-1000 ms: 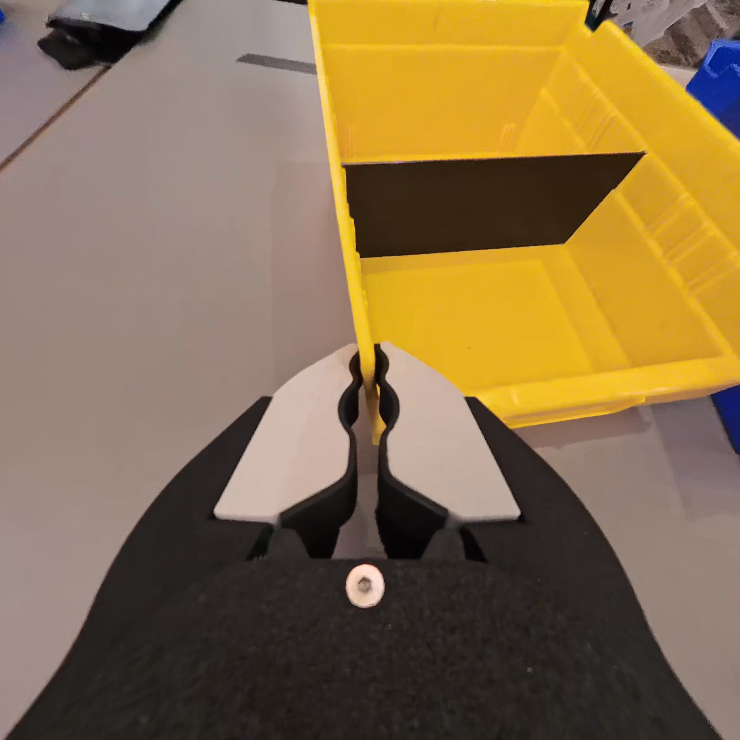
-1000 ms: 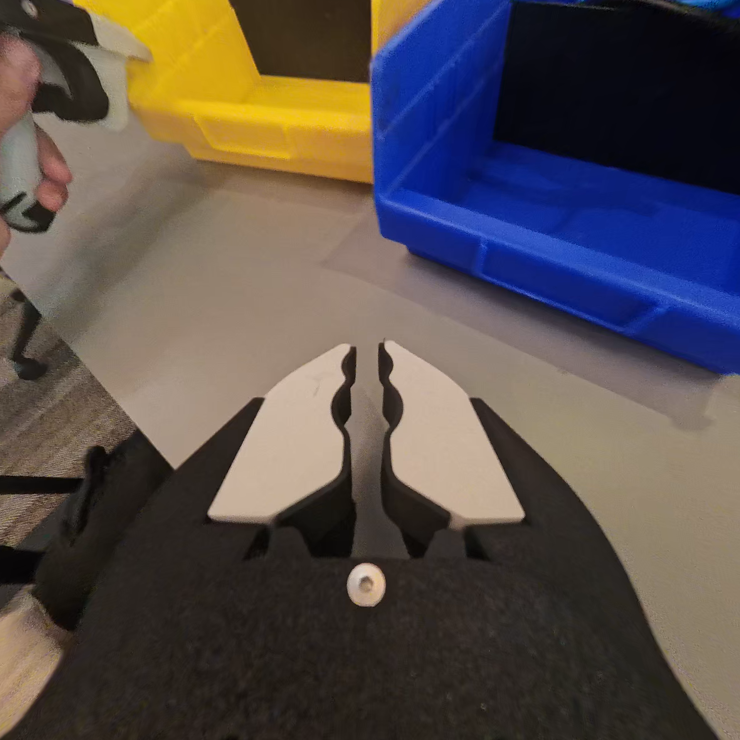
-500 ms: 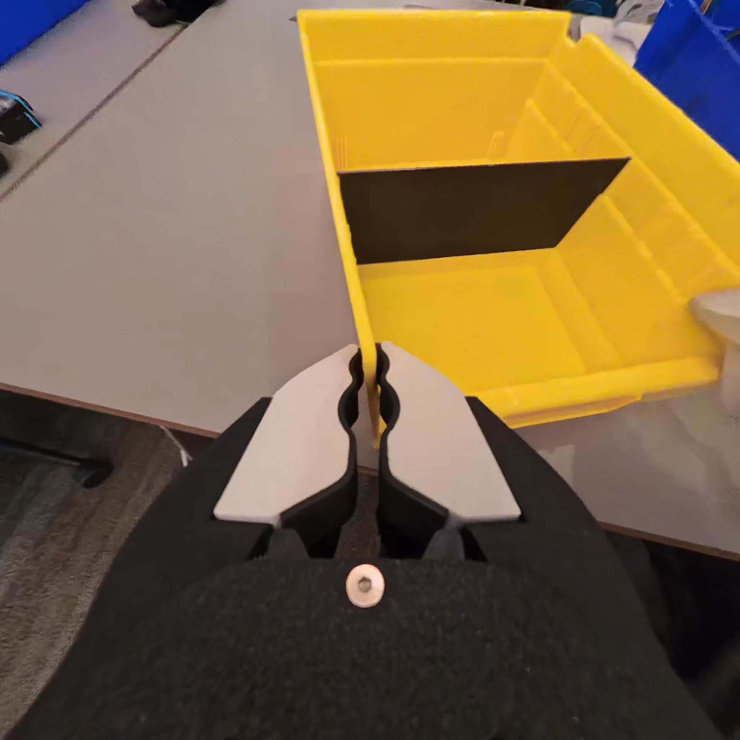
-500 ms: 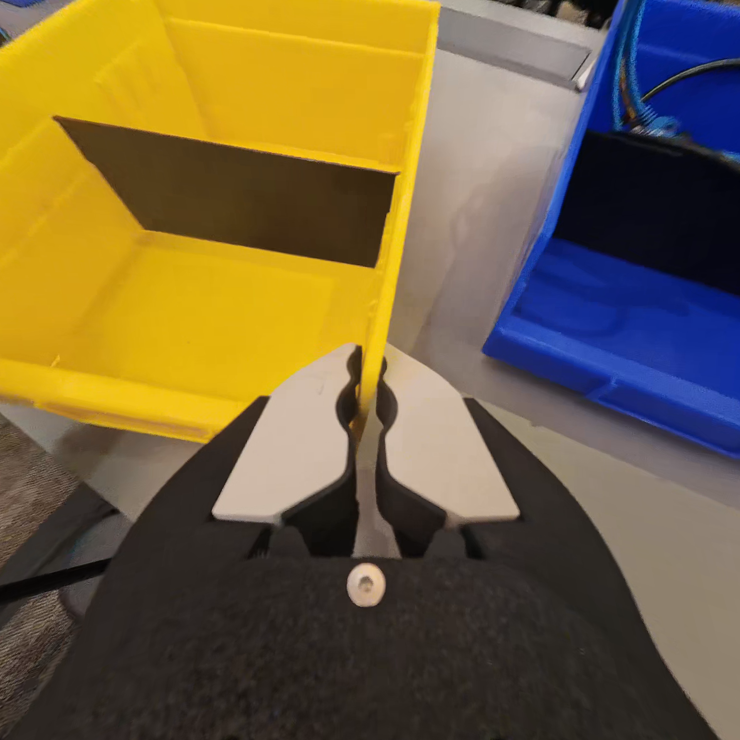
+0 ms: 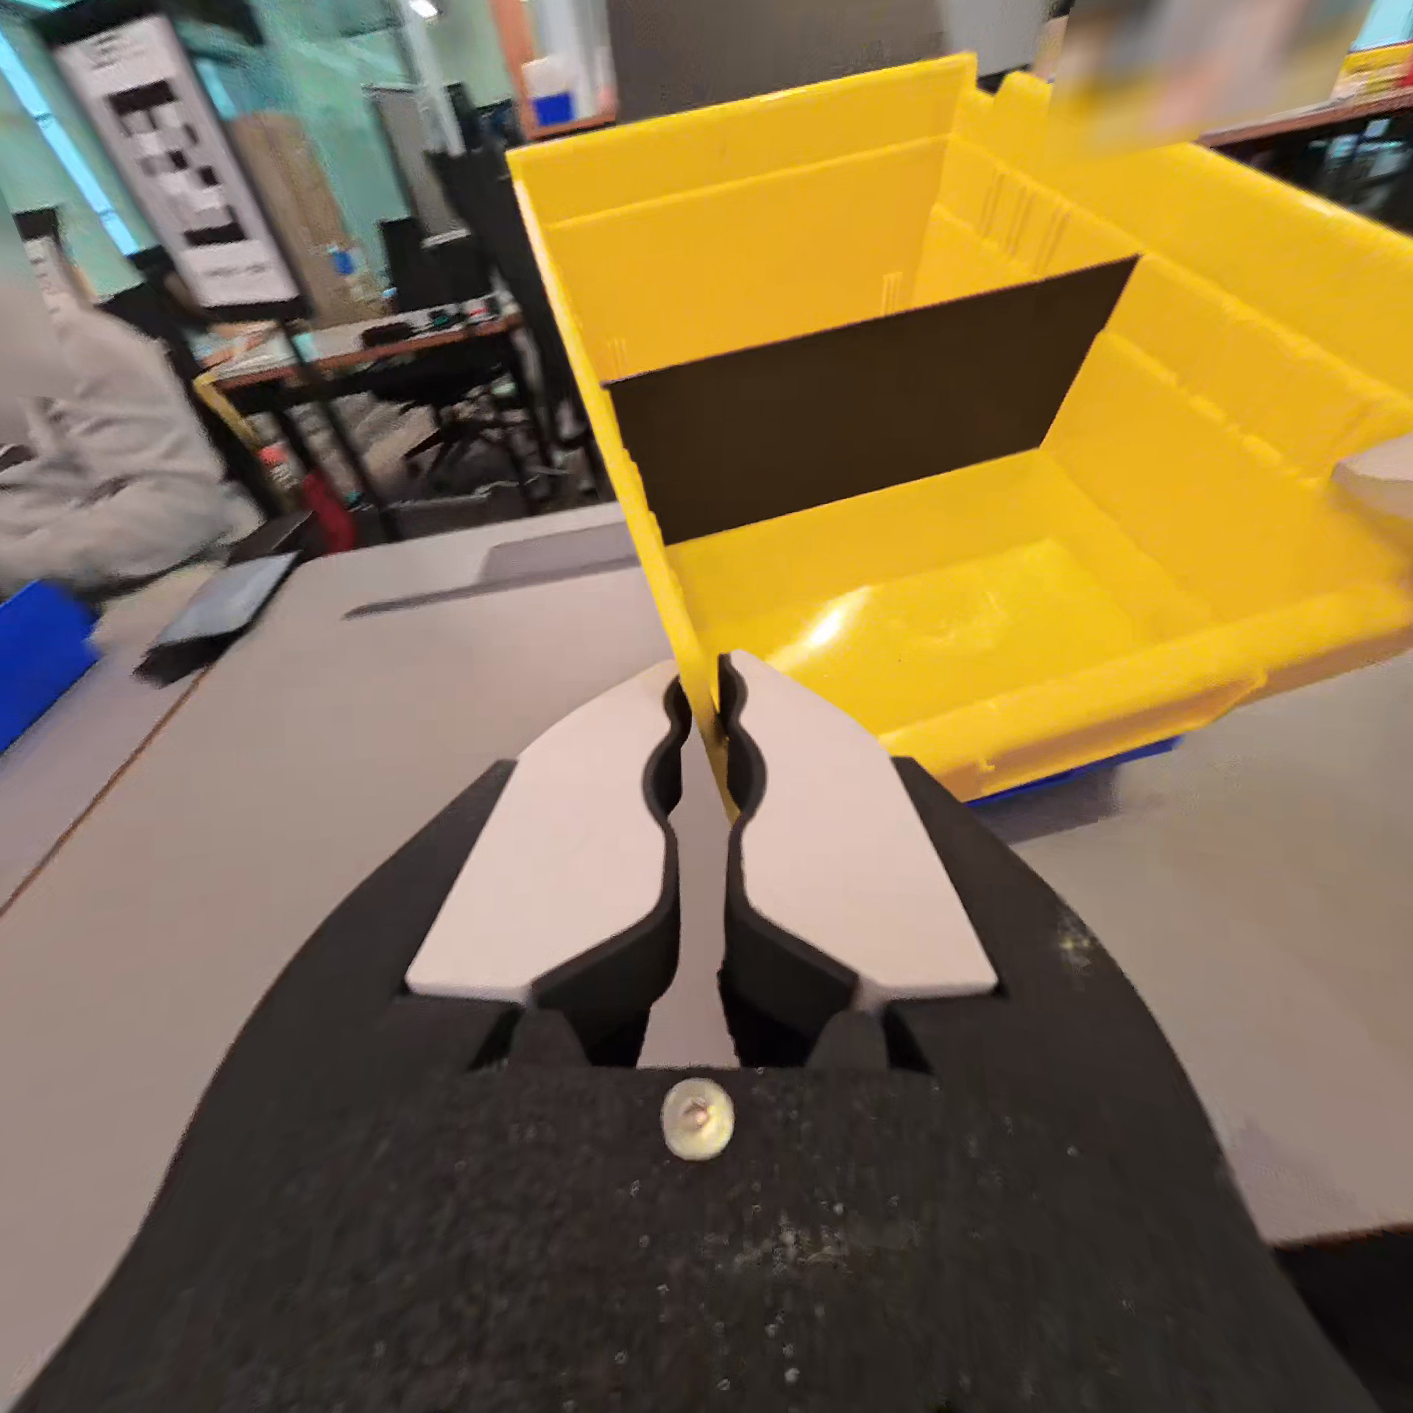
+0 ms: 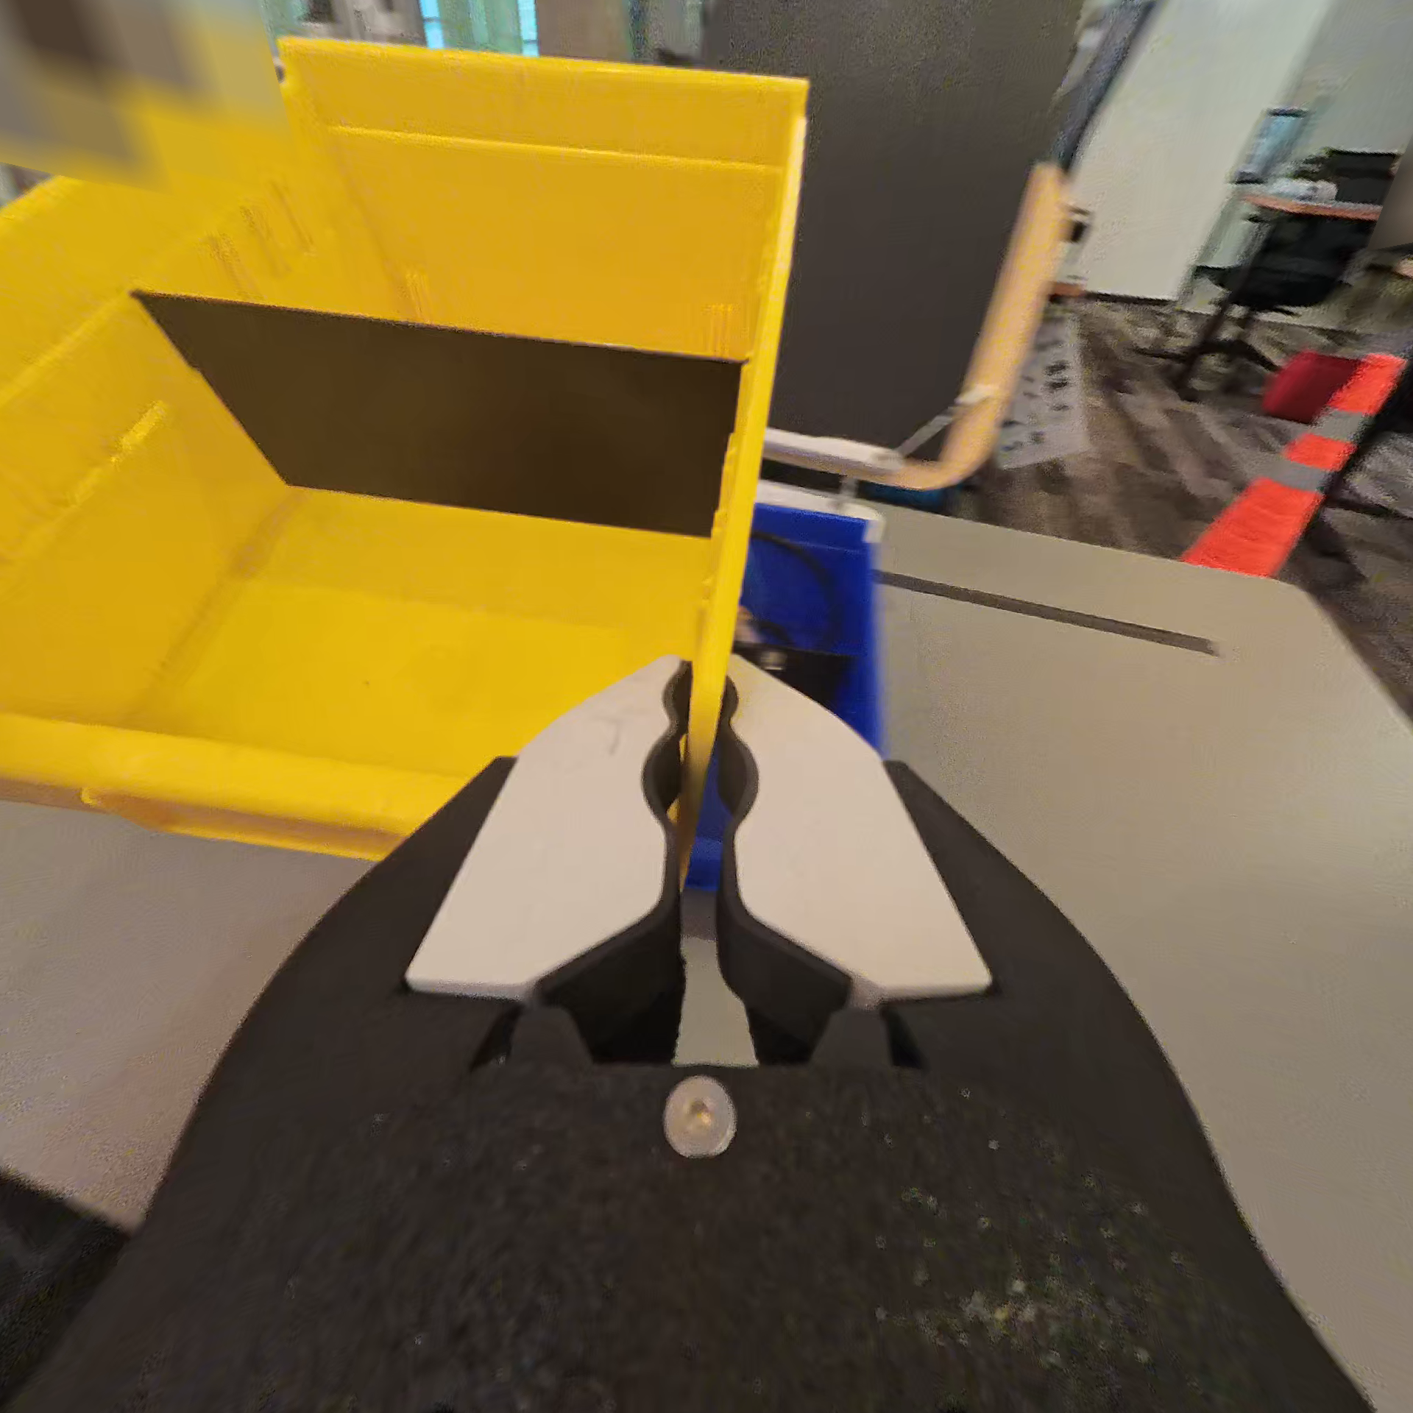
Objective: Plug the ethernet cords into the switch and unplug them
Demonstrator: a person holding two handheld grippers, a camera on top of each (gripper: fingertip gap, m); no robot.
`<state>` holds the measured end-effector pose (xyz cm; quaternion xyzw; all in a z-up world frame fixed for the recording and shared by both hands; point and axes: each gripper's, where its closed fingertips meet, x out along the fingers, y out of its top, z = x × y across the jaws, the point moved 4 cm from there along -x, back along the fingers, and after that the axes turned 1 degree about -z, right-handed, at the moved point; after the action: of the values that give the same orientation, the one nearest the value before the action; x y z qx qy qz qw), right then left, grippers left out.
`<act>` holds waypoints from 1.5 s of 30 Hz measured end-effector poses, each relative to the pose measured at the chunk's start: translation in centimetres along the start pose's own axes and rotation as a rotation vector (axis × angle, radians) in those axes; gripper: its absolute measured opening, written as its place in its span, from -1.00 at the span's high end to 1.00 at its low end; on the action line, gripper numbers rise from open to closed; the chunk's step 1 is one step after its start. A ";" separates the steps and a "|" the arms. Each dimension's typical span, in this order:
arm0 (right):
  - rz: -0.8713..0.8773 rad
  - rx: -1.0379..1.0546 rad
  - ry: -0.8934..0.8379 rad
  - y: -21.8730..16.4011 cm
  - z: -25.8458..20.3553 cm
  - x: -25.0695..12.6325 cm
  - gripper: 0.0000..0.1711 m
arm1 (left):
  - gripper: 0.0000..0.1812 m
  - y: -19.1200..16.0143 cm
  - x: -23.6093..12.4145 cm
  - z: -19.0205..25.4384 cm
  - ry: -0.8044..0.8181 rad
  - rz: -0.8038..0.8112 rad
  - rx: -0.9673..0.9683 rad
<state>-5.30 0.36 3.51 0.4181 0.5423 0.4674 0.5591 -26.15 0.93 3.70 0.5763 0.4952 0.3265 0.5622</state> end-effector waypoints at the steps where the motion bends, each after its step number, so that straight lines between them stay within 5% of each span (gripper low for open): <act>1: 0.002 0.024 -0.043 0.1 2.8 -0.3 0.97 | 0.94 0.8 1.3 2.5 -0.039 0.008 0.010; 6: -0.030 0.031 -0.252 -1.5 17.6 -2.4 0.97 | 0.93 2.5 7.7 16.7 -0.242 -0.033 -0.002; 11: -0.224 0.091 -0.242 -9.1 29.0 -1.8 0.96 | 0.92 0.0 13.0 28.5 -0.331 -0.114 0.073; 15: -0.326 0.180 -0.185 -15.2 33.1 -0.3 0.94 | 0.91 -3.6 15.9 33.3 -0.355 -0.178 0.156; 20: -0.274 0.195 -0.139 -17.5 34.1 0.9 0.95 | 0.87 -7.1 15.9 34.6 -0.411 -0.202 0.166; 27: -0.252 0.212 -0.145 -17.6 34.1 0.8 0.85 | 0.72 -6.3 14.0 33.6 -0.528 -0.194 0.207; 30: -0.290 0.125 -0.217 -16.3 35.1 -1.5 0.50 | 0.71 -3.6 10.3 28.9 -0.552 -0.098 0.168; 33: -0.260 0.018 -0.289 -12.8 34.8 -4.5 0.50 | 0.69 -1.9 7.8 20.2 -0.464 -0.056 0.100; 38: -0.177 0.032 -0.030 -8.0 24.1 -3.3 0.52 | 0.59 -4.0 7.9 6.3 -0.272 -0.084 -0.079; 39: -0.212 0.024 0.065 -8.2 21.0 -2.4 0.52 | 0.40 -4.7 8.1 5.7 -0.310 -0.082 -0.088; 45: -0.369 0.162 0.235 -10.2 9.6 4.7 0.42 | 0.38 -10.7 12.0 4.7 -0.265 -0.353 -0.225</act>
<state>4.83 3.16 -6.90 0.2980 0.7067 0.3577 0.5327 -20.36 9.38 -9.63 0.4526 0.4705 0.1977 0.7312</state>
